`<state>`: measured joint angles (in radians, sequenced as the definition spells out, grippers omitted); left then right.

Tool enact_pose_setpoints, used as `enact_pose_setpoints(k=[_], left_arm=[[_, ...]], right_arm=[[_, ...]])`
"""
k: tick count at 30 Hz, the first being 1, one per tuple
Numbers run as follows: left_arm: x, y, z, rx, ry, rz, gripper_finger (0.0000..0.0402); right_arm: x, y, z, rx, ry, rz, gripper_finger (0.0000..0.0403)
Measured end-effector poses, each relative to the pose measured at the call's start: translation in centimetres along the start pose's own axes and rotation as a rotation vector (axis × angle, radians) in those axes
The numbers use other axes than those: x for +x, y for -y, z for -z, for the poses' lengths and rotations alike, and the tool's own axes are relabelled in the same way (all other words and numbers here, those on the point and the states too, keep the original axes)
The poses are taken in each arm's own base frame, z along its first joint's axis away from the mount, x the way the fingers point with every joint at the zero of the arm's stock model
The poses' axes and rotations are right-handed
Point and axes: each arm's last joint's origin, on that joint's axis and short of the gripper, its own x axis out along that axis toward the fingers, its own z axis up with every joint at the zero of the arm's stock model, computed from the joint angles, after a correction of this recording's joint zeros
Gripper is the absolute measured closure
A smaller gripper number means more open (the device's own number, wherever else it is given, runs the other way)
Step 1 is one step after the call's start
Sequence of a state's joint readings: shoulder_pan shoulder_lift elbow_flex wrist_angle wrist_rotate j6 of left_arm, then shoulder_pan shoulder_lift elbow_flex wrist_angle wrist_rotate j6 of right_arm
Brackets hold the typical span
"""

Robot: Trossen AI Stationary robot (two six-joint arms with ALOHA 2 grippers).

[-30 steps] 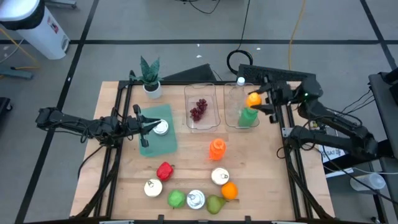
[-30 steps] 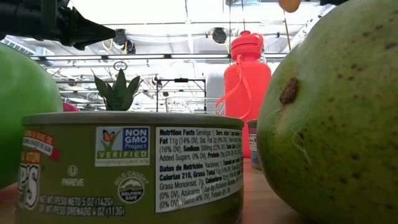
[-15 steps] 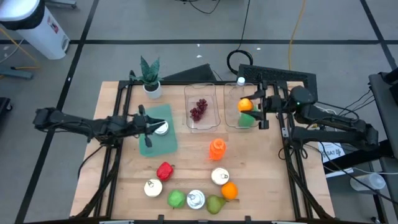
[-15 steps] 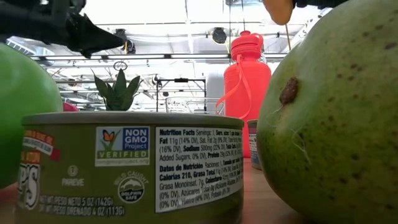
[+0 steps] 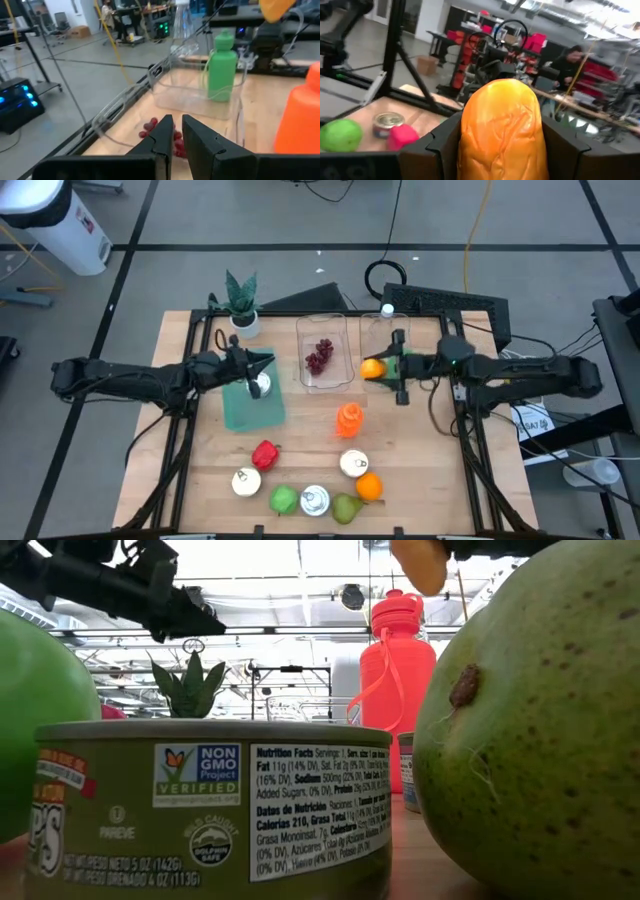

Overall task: Pick & Place Food Item
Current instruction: Put the mango into the left transparent bin

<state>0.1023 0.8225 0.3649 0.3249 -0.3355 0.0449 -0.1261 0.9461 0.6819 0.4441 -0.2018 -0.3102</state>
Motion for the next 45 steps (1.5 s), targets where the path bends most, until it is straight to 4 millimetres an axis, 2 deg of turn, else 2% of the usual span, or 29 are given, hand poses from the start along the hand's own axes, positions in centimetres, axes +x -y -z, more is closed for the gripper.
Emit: enact_pose_setpoints(k=[5, 9, 12, 17, 21, 26, 34, 35, 36, 41, 45], left_arm=[[-0.2, 0.0, -0.2, -0.006, 0.016, 0.054, 0.035], [-0.2, 0.0, -0.2, -0.006, 0.014, 0.064, 0.035], [-0.2, 0.1, -0.1, -0.002, 0.002, 0.067, 0.035], [0.0, 0.2, -0.1, -0.006, 0.007, 0.093, 0.035], [0.8, 0.5, -0.5, 0.066, 0.091, 0.109, 0.0338], [2.3, 1.4, -2.5, 0.14, 0.273, 0.227, 0.0259], [7.6, 2.7, -6.2, 0.184, 0.246, 0.23, 0.0036], [8.2, 2.8, -6.8, 0.173, 0.253, 0.225, 0.0019], [8.8, 2.9, -7.3, 0.169, 0.262, 0.22, 0.0012], [11.4, 3.8, -8.6, 0.168, 0.268, 0.254, 0.0042], [13.1, 4.6, -9.4, 0.179, 0.293, 0.348, 0.0013]], right_arm=[[2.4, -1.5, 1.1, -0.063, -0.043, 0.124, 0.0202], [4.0, -1.5, 2.5, -0.056, -0.055, 0.158, 0.0202], [5.1, -1.3, 2.8, -0.055, -0.081, 0.157, 0.0202], [6.3, -0.4, 1.7, -0.061, -0.061, 0.125, 0.0202], [6.6, 0.6, 0.5, -0.01, 0.015, 0.035, 0.0202], [6.5, 2.0, -1.0, 0.061, 0.145, -0.059, 0.0202], [6.3, 2.6, -1.4, 0.048, 0.198, -0.053, 0.0202], [6.3, 2.6, -1.3, 0.038, 0.197, -0.052, 0.0202], [6.3, 2.6, -1.3, 0.023, 0.193, -0.051, 0.0202], [6.3, 2.6, -1.3, -0.031, 0.194, -0.046, 0.0202], [6.3, 2.6, -1.3, -0.033, 0.193, -0.047, 0.0202]])
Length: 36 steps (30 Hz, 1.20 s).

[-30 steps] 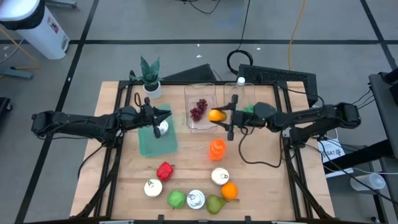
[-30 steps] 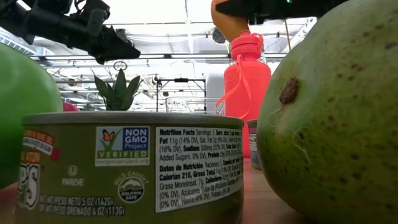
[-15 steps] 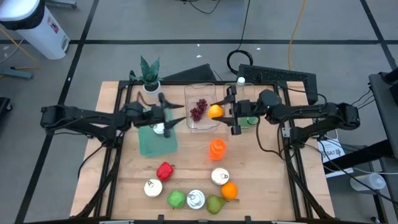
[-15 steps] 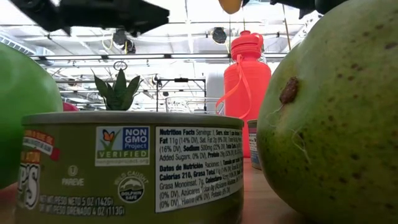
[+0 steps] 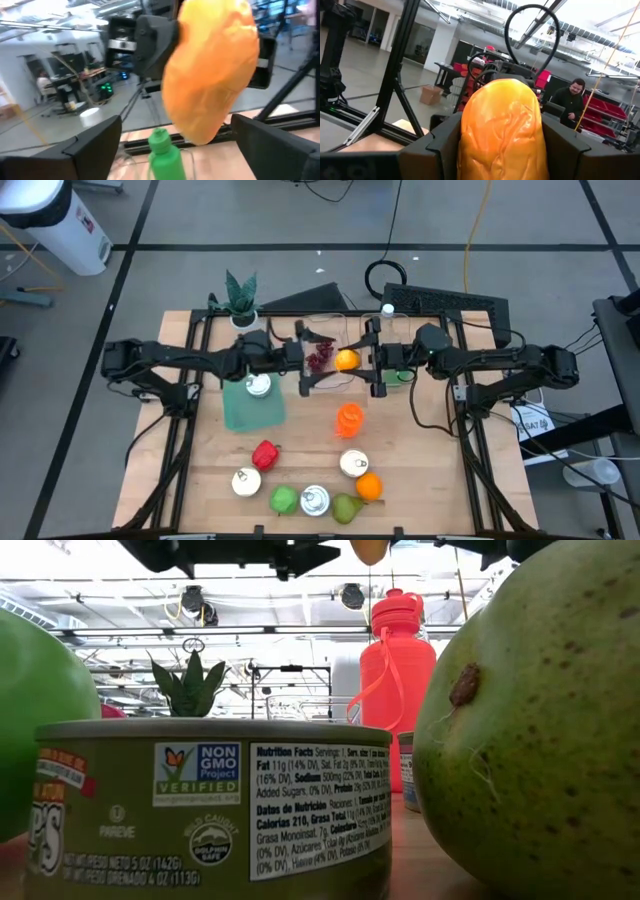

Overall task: Pick & Place Food Item
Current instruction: Put the mango into the left transparent bin

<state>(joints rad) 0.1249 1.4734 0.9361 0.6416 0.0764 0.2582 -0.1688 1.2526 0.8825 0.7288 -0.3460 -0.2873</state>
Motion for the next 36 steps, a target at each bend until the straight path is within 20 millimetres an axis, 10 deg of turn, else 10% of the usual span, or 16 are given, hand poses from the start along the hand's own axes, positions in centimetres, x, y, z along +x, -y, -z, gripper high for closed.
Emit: enact_pose_setpoints(k=[26, 36], left_arm=[[2.8, -0.7, -0.1, 0.059, -0.003, 0.089, 0.001], [2.8, -0.9, 0.1, 0.051, -0.028, 0.05, 0.0164]], right_arm=[[0.2, 0.9, 2.0, -0.008, -0.068, 0.003, 0.0202], [0.3, 0.9, 2.1, -0.001, -0.06, 0.005, 0.0202]])
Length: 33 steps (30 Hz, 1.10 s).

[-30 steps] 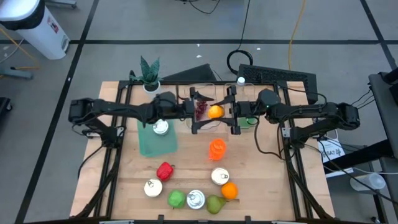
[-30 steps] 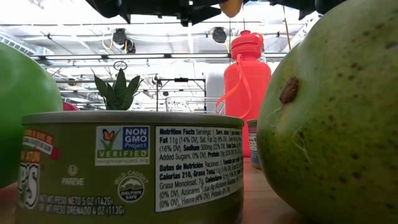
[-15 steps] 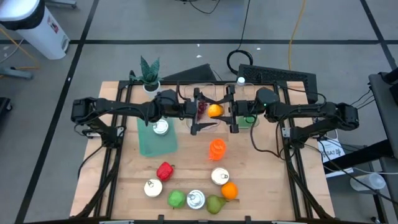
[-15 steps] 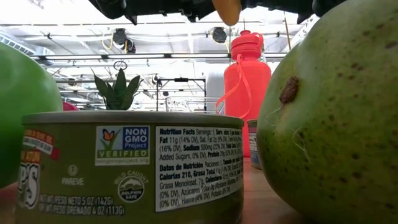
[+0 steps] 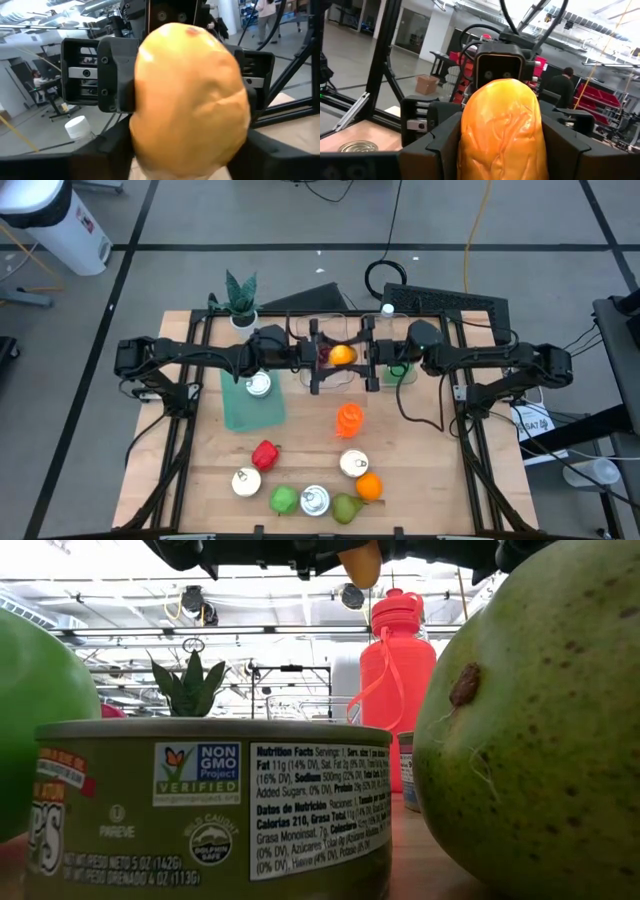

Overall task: Pick & Place Food Item
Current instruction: Put the mango into the left transparent bin

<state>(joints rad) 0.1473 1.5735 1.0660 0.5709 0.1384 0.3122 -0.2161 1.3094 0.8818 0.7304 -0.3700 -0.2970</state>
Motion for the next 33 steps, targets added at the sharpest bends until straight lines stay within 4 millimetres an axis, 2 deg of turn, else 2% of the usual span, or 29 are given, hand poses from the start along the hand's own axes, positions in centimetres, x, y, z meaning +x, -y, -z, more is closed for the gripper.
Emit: enact_pose_setpoints(k=[2, 7, 17, 21, 24, 26, 28, 33], left_arm=[[0.0, 0.0, 0.0, 0.005, -0.001, -0.002, 0.02], [0.0, 0.0, 0.2, 0.004, -0.019, 0.0, 0.02], [-0.6, -1.1, 0.8, -0.047, -0.099, -0.025, 0.02], [-2.6, -2.6, 0.0, -0.055, -0.21, -0.073, 0.02], [-5.1, -4.4, 0.0, -0.101, -0.364, -0.148, 0.02], [-6.0, -5.5, 0.7, -0.155, -0.437, -0.161, 0.02], [-6.7, -6.5, 2.2, -0.218, -0.529, -0.158, 0.02], [-6.2, -8.1, 7.1, -0.304, -0.687, -0.148, 0.02]], right_arm=[[0.0, 0.0, 0.0, 0.001, -0.002, 0.004, 0.0202], [0.0, 0.0, 0.1, 0.021, -0.014, 0.007, 0.0192], [-1.9, 0.9, -2.1, 0.09, -0.004, 0.053, 0.0113], [-3.8, 1.0, -3.7, 0.09, -0.043, 0.061, 0.0105], [-5.6, 0.6, -4.7, 0.086, -0.128, 0.046, 0.0111], [-6.8, 0.1, -5.1, 0.081, -0.188, 0.024, 0.0118], [-7.6, -0.6, -5.4, 0.066, -0.229, -0.01, 0.0126], [-8.5, -2.5, -5.5, 0.053, -0.316, -0.12, 0.0145]])
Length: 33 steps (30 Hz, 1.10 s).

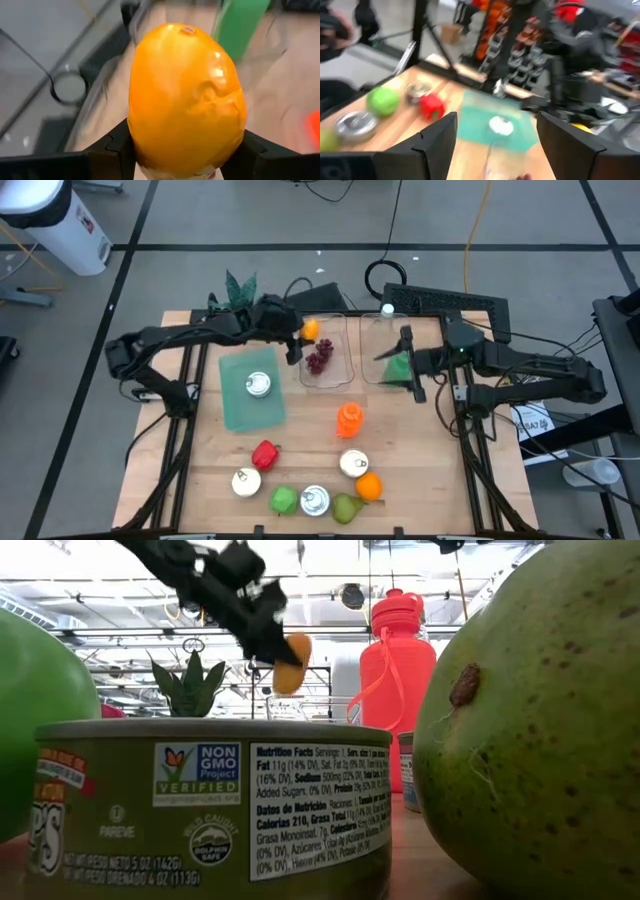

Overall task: Pick & Place Food Item
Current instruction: Put the mango into the left transparent bin

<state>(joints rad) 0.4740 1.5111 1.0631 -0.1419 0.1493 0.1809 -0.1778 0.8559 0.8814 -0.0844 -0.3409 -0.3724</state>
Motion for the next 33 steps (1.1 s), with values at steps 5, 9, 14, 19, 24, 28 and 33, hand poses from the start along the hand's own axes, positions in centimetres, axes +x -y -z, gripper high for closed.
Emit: enact_pose_setpoints(k=[5, 9, 14, 19, 24, 28, 33], left_arm=[[3.1, -1.5, 2.0, -0.006, -0.059, 0.031, 0.02], [4.1, -2.3, 2.8, -0.004, -0.077, 0.049, 0.02], [4.3, -3.2, 3.3, -0.023, -0.089, 0.033, 0.02], [4.1, -3.5, 3.7, -0.025, -0.117, 0.032, 0.02], [4.1, -3.5, 3.8, -0.042, -0.133, 0.036, 0.02], [4.2, -3.2, 3.7, -0.044, -0.132, 0.037, 0.02], [4.2, -3.2, 3.7, -0.064, -0.125, 0.035, 0.02]], right_arm=[[0.4, -1.6, 0.7, -0.075, -0.13, -0.005, 0.0166], [0.7, -2.3, 0.4, -0.172, -0.197, 0.134, 0.0202], [-0.3, -2.1, -0.6, -0.215, -0.2, 0.296, 0.0273], [-2.6, -1.9, -2.0, -0.192, -0.177, 0.312, 0.0338], [-5.8, -2.6, -2.5, -0.153, -0.175, 0.167, 0.0395], [-7.1, -3.6, -1.8, -0.085, -0.141, 0.03, 0.0395], [-7.0, -4.9, 0.8, 0.03, -0.328, -0.025, 0.04]])
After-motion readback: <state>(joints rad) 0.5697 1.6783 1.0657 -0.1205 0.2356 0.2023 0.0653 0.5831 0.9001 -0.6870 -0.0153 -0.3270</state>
